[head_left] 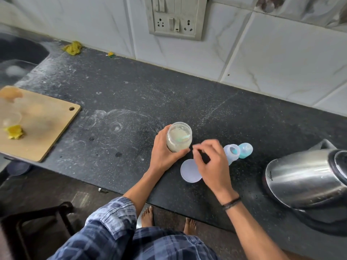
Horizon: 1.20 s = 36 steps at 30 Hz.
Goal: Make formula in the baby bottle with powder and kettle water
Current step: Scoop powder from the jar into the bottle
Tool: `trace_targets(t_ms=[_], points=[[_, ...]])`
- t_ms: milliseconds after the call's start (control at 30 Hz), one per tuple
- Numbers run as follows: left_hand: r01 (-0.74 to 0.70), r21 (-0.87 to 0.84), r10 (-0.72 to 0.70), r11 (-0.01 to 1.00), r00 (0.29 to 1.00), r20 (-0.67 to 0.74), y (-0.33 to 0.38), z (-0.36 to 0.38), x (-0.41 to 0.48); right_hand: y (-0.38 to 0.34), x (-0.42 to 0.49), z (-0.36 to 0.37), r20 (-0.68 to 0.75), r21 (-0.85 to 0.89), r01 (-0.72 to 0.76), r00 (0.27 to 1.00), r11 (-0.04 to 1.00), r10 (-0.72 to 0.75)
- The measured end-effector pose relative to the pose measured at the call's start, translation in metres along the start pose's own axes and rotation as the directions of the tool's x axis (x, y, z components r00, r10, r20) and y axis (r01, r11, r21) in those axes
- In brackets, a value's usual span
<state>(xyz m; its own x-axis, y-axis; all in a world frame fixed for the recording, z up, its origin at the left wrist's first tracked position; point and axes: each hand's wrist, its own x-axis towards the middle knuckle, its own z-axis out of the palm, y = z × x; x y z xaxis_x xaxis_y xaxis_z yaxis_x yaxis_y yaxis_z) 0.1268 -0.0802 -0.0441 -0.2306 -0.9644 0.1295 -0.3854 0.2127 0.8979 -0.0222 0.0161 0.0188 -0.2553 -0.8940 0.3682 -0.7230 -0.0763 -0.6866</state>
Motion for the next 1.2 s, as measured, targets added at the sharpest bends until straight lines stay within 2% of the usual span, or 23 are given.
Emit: trace_targets(t_ms=[100, 167, 267, 467, 633, 900, 1000, 1200], points=[[-0.01, 0.002, 0.01, 1.0, 1.0, 0.002, 0.002, 0.0, 0.001, -0.02, 0.047, 0.001, 0.092, -0.079, 0.037, 0.995, 0.996, -0.03], [-0.008, -0.004, 0.008, 1.0, 1.0, 0.004, 0.001, 0.0, 0.001, -0.028, 0.071, 0.005, 0.243, -0.236, 0.063, 0.97, 0.97, -0.004], [-0.008, -0.015, 0.008, 1.0, 1.0, 0.009, -0.002, -0.001, 0.002, -0.036, 0.094, 0.012, 0.411, -0.476, 0.146, 0.909, 0.867, 0.073], [-0.014, -0.015, 0.015, 1.0, 1.0, 0.013, -0.003, -0.001, 0.001, -0.042, 0.109, 0.02, 0.493, -0.676, 0.197, 0.837, 0.71, 0.238], [-0.009, -0.013, 0.01, 1.0, 1.0, 0.014, -0.004, 0.0, 0.004, -0.044, 0.117, 0.025, 0.532, -0.685, 0.193, 0.791, 0.703, 0.301], [0.0, -0.004, 0.0, 1.0, 1.0, 0.025, -0.006, 0.001, 0.005, -0.04, 0.109, 0.022, 0.426, -0.599, 0.145, 0.89, 0.788, 0.16], [0.003, 0.0, -0.003, 1.0, 1.0, 0.029, -0.007, 0.002, 0.006, -0.039, 0.106, 0.02, 0.421, -0.571, 0.167, 0.9, 0.804, 0.111], [0.009, 0.002, -0.009, 1.0, 1.0, 0.02, -0.007, 0.002, 0.005, -0.039, 0.107, 0.02, 0.455, -0.581, 0.264, 0.89, 0.77, 0.039]])
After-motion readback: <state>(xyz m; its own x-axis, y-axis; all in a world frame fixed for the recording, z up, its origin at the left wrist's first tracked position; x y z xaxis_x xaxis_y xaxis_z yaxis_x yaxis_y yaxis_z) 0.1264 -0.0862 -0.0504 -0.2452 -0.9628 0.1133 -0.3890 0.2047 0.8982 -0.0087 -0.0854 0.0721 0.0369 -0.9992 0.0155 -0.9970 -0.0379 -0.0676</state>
